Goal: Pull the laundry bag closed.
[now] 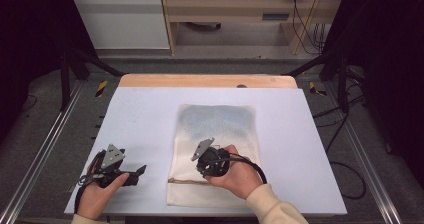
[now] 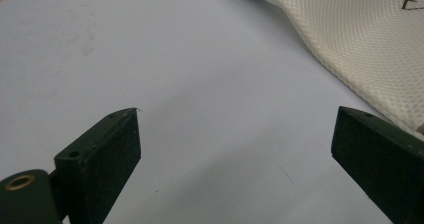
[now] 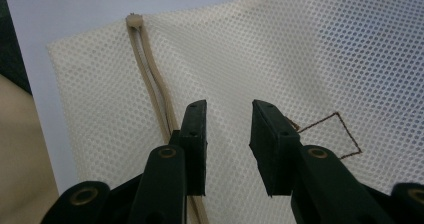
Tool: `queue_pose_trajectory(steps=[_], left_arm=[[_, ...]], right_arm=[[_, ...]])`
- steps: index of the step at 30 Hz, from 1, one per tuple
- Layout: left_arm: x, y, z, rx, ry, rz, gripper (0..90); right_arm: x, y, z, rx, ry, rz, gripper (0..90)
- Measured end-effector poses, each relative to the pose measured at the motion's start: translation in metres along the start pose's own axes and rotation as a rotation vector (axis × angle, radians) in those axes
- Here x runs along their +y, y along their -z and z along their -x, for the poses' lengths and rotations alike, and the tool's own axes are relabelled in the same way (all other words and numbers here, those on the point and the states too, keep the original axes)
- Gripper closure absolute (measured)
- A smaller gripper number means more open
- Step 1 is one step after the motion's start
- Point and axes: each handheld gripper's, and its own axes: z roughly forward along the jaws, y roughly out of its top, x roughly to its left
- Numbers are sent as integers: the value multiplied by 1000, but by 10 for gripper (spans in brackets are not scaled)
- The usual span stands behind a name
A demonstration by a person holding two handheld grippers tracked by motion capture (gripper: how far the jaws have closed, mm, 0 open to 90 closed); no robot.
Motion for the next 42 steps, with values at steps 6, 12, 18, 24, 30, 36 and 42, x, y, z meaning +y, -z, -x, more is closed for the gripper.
queue_pose_trajectory(steps=[6,12,18,24,30,36,42], left_arm=[[1,-2,0,0,-19,-20,58],[2,-3,2,4,-12,-21,58],[2,-4,-1,-8,-46,-44,59],[0,-3,-5,-3,-58,-53,60],[-3,-1,-11,-11,-60,-54,65],[-6,0,-12,-4,-40,-52,65],[-5,0,-12,-5,-41,-50,64]], right_arm=[[10,-2,-6,16,24,6,708],[16,-8,-10,41,37,-3,731],[26,-22,-17,80,59,-11,768],[40,-32,-29,117,85,-22,770],[50,-41,-35,144,101,-48,751],[57,-50,-40,170,105,-62,714],[62,-58,-40,184,97,-82,706]])
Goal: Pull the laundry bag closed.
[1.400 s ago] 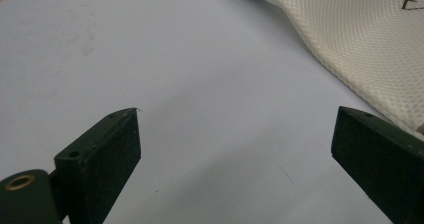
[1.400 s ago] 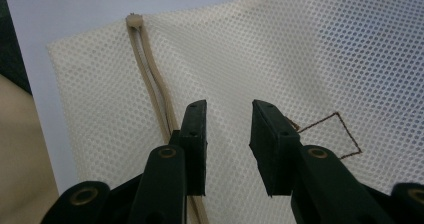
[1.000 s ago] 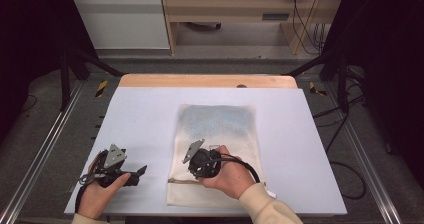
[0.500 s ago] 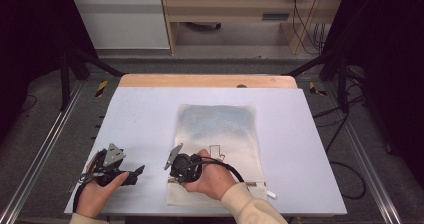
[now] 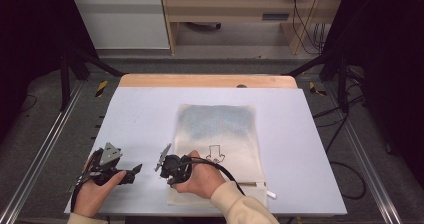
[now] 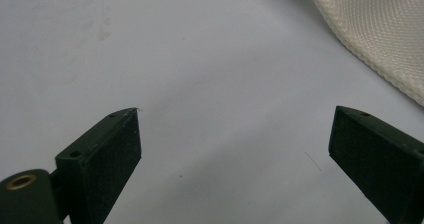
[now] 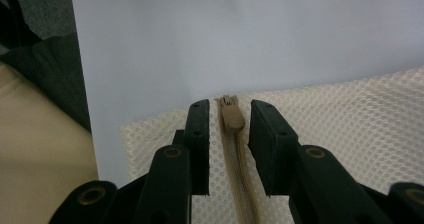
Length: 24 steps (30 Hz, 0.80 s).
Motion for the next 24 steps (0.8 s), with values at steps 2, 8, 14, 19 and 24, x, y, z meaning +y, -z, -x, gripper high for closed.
queue_pose_trajectory(steps=[2,8,14,19,24], left_arm=[[1,0,1,0,4,2,64],[1,1,0,-4,-1,5,64],[0,1,0,-10,7,12,64],[2,2,2,-21,13,25,68],[4,9,6,-56,35,70,67]], right_arm=[[1,-2,1,2,-6,-4,710],[2,-8,3,13,-18,-34,728],[4,-11,4,21,-20,-54,809],[6,-6,5,27,-7,-45,816],[8,6,4,25,7,-33,818]])
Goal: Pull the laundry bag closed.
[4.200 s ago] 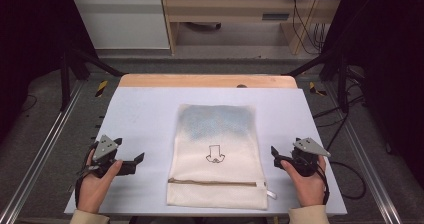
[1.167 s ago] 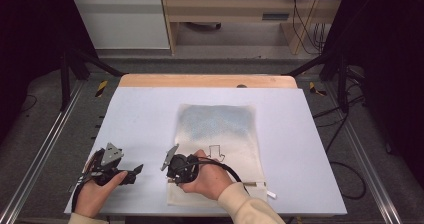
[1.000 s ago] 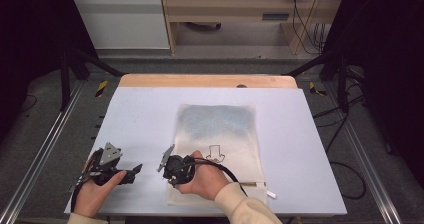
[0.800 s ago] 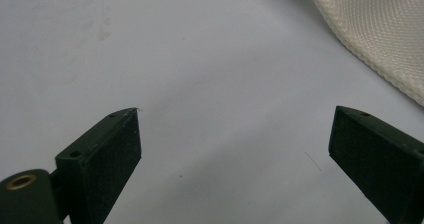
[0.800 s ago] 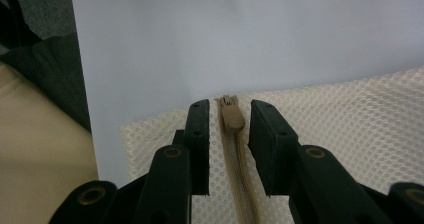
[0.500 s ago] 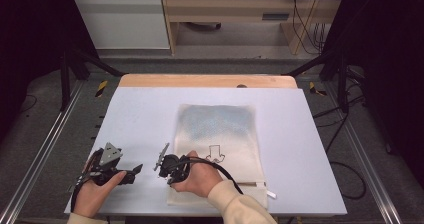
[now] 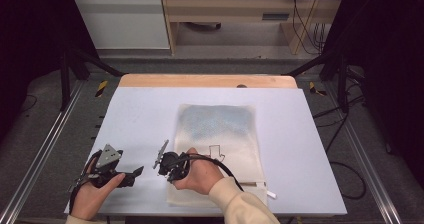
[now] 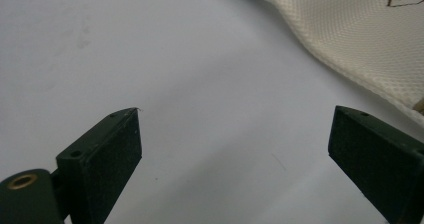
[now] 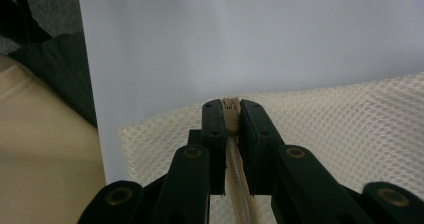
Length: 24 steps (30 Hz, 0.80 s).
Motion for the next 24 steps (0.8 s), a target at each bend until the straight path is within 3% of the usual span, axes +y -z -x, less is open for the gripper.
queue_pose_trajectory(steps=[4,11,24], left_arm=[[3,3,7,-16,38,47,69],[7,5,19,-52,26,64,70],[10,-1,26,-145,49,119,95]], right_arm=[[-1,8,1,-1,8,19,818],[-5,14,0,-8,11,31,818],[-6,15,3,0,13,40,818]])
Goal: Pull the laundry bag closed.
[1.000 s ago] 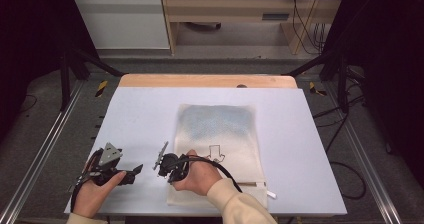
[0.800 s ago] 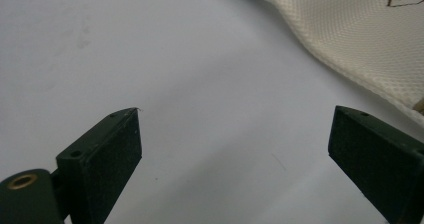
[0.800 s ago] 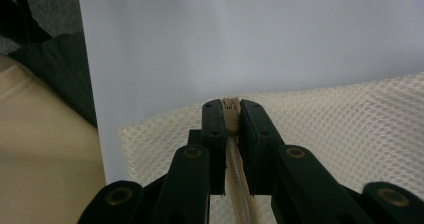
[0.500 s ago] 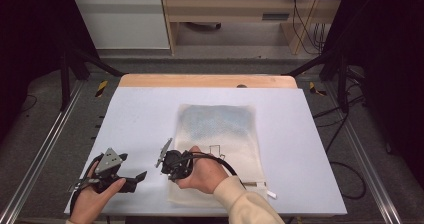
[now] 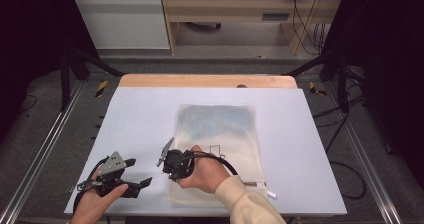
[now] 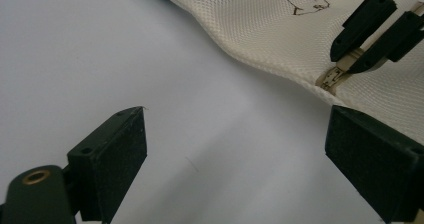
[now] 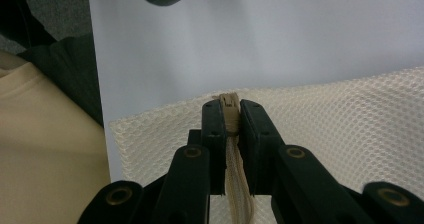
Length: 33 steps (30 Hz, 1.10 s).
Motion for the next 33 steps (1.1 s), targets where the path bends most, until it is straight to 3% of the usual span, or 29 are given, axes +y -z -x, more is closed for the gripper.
queue_pose_trajectory(steps=[3,7,8,9,10,12,20,23,25,28,33], left_arm=[[2,-1,2,-9,-13,-1,95],[4,-7,7,-39,11,3,96],[6,-13,8,-109,11,30,95],[6,-13,8,-109,11,30,96],[7,-16,11,-135,8,35,95],[11,-20,15,-125,7,22,87],[21,-34,28,-161,-13,17,118],[25,-39,31,-175,-19,28,141],[26,-42,31,-183,-1,42,155],[29,-45,30,-175,-8,54,187],[28,-50,32,-183,-13,35,201]], right_arm=[[-1,0,0,-1,4,7,818],[-2,-1,1,0,12,7,817],[-2,-1,0,0,8,6,818],[-2,-1,0,0,8,6,818],[-2,-2,0,3,8,8,817],[-2,-2,0,2,9,8,817],[-3,0,0,-4,10,19,817],[-4,0,0,1,11,23,817],[-4,-1,0,-4,10,23,817],[-4,-2,0,-4,11,26,817],[-5,0,0,-7,8,28,817]])
